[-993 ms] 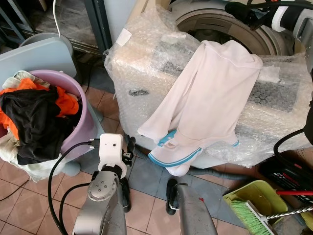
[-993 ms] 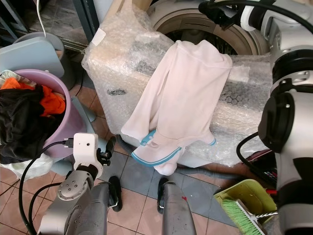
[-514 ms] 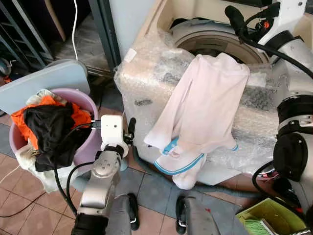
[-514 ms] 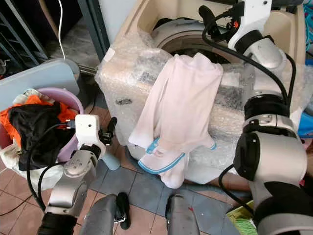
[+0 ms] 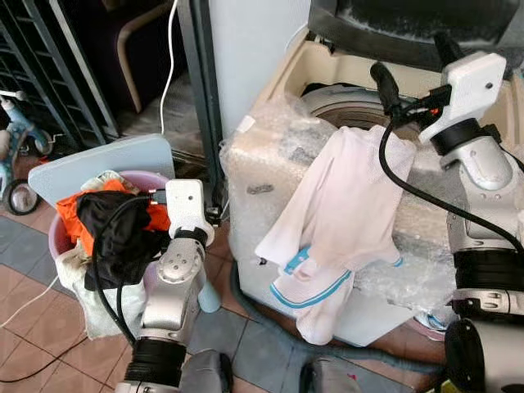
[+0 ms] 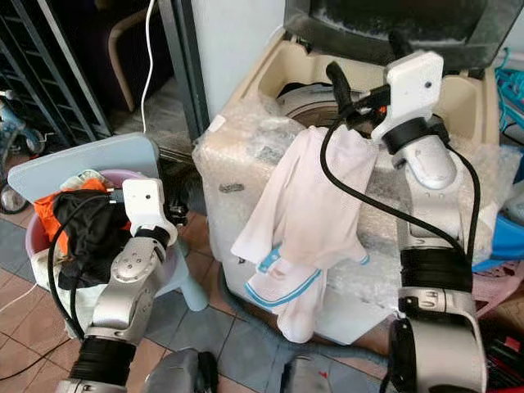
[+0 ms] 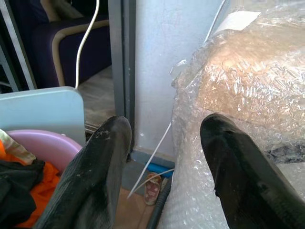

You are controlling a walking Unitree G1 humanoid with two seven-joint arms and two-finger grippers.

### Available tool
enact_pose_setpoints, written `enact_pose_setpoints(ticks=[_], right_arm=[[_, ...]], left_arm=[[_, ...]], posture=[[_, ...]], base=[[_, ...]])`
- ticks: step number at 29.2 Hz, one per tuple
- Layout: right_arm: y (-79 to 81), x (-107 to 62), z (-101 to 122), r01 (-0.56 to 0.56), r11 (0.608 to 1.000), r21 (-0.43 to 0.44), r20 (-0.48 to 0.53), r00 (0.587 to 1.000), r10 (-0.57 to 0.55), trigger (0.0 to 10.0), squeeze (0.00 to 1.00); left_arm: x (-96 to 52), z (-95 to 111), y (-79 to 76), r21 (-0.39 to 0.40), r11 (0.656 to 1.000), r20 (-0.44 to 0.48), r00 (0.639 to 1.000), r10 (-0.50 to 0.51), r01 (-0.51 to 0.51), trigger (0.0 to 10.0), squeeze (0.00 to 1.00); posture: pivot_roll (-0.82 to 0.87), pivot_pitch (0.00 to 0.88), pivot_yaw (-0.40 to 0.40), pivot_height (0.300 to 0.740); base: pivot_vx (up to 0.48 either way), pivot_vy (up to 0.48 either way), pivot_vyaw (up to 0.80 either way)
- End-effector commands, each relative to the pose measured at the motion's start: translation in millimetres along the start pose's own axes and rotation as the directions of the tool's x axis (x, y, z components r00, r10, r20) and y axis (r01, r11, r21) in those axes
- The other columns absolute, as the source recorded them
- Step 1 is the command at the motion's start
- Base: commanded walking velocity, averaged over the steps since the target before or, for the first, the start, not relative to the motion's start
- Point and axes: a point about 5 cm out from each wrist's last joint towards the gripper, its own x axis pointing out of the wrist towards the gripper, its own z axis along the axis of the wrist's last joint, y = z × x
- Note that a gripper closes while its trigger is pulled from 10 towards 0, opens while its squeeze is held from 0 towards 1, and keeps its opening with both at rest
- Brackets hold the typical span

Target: Clothes washing

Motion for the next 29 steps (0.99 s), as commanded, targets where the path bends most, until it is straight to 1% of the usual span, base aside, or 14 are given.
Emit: enact_pose_setpoints(ticks=[1, 4, 6, 8, 11, 12, 16, 18, 19, 22, 23, 24, 26, 29], right_arm=[[5.1, -7.0, 1.6, -0.095, 0.995, 0.039, -0.032, 0.995, 0.096, 10.0, 0.0], [8.1, -16.7, 4.4, -0.169, 0.984, 0.055, -0.045, 0.984, 0.172, 10.0, 0.0], [13.3, -29.5, 5.4, -0.259, 0.955, 0.144, -0.067, 0.96, 0.27, 10.0, 0.0], [16.3, -37.1, 5.3, -0.295, 0.939, 0.176, -0.086, 0.946, 0.313, 10.0, 0.0], [27.7, -52.7, 2.4, -0.359, 0.884, 0.301, -0.113, 0.907, 0.407, 10.0, 0.0], [27.7, -52.7, 2.4, -0.359, 0.884, 0.301, -0.113, 0.907, 0.407, 10.0, 0.0], [44.4, -76.9, -9.2, -0.427, 0.795, 0.431, -0.152, 0.834, 0.53, 10.0, 0.0], [46.6, -82.2, -11.8, -0.436, 0.778, 0.453, -0.167, 0.816, 0.554, 10.0, 0.0], [50.1, -93.5, -17.7, -0.445, 0.744, 0.498, -0.201, 0.776, 0.598, 10.0, 0.0], [55.3, -107.9, -26.8, -0.449, 0.702, 0.552, -0.25, 0.714, 0.654, 10.0, 0.0], [60.3, -116.9, -34.0, -0.447, 0.675, 0.587, -0.279, 0.671, 0.687, 10.0, 0.0], [60.3, -116.9, -34.0, -0.447, 0.675, 0.587, -0.279, 0.671, 0.687, 10.0, 0.0], [67.0, -126.0, -44.8, -0.431, 0.657, 0.618, -0.315, 0.63, 0.71, 10.0, 0.0], [75.6, -128.4, -55.5, -0.4, 0.658, 0.638, -0.34, 0.62, 0.707, 10.0, 0.0]], left_arm=[[0.5, 0.2, -3.2, -0.002, 1.0, 0.005, 1.0, -0.014, 0.014, 10.0, 0.0], [0.4, -0.7, -7.1, -0.008, 0.999, 0.002, 0.999, -0.037, 0.037, 10.0, 0.0], [1.9, -0.5, -7.6, -0.012, 0.999, 0.004, 0.999, -0.05, 0.05, 10.0, 0.0], [3.0, -0.8, -7.8, -0.02, 0.998, 0.001, 0.998, -0.061, 0.061, 10.0, 0.0], [3.1, -2.0, -8.6, -0.026, 0.996, 0.0, 0.996, -0.085, 0.085, 10.0, 0.0], [3.1, -2.0, -8.6, -0.026, 0.996, 0.0, 0.996, -0.085, 0.085, 10.0, 0.0], [0.2, -4.9, -6.1, -0.017, 0.995, -0.007, 0.995, -0.097, 0.097, 10.0, 0.0], [-0.1, -5.5, -5.0, -0.014, 0.995, -0.009, 0.995, -0.098, 0.098, 10.0, 0.0], [-0.6, -6.4, -3.5, -0.009, 0.995, -0.013, 0.995, -0.101, 0.101, 10.0, 0.0], [-0.9, -7.1, -2.6, -0.007, 0.994, -0.017, 0.994, -0.107, 0.107, 10.0, 0.0], [-1.1, -7.5, -3.3, -0.007, 0.994, -0.02, 0.993, -0.112, 0.112, 10.0, 0.0], [-1.1, -7.5, -3.3, -0.007, 0.994, -0.02, 0.993, -0.112, 0.112, 10.0, 0.0], [-1.7, -9.7, -6.1, -0.014, 0.992, -0.037, 0.991, -0.127, 0.127, 10.0, 0.0], [-3.7, -12.5, -7.4, -0.011, 0.991, -0.05, 0.99, -0.134, 0.133, 10.0, 0.0]], posture=[[-0.11, 0.0, 0.04, 0.74], [-0.12, 0.0, 0.047, 0.74], [-0.13, 0.0, 0.05, 0.74], [-0.13, 0.0, 0.053, 0.74], [-0.14, 0.0, 0.058, 0.74], [-0.14, 0.0, 0.058, 0.74], [-0.14, 0.0, 0.062, 0.74], [-0.14, 0.0, 0.063, 0.74], [-0.14, 0.0, 0.065, 0.74], [-0.14, 0.0, 0.066, 0.74], [-0.14, 0.0, 0.066, 0.74], [-0.14, 0.0, 0.066, 0.74], [-0.14, 0.0, 0.064, 0.74], [-0.13, 0.0, 0.063, 0.74]], base=[[0.0, 0.0, 0.0], [0.0, 0.0, 0.0], [0.0, 0.0, 0.0], [0.0, 0.0, 0.0], [0.0, 0.0, 0.0], [0.0, 0.0, 0.0], [0.0, 0.0, 0.0], [0.0, 0.0, 0.0], [0.0, 0.0, 0.0], [0.0, 0.0, 0.0], [0.0, 0.0, 0.0], [0.0, 0.0, 0.0], [0.0, 0.0, 0.0], [0.0, 0.0, 0.0]])
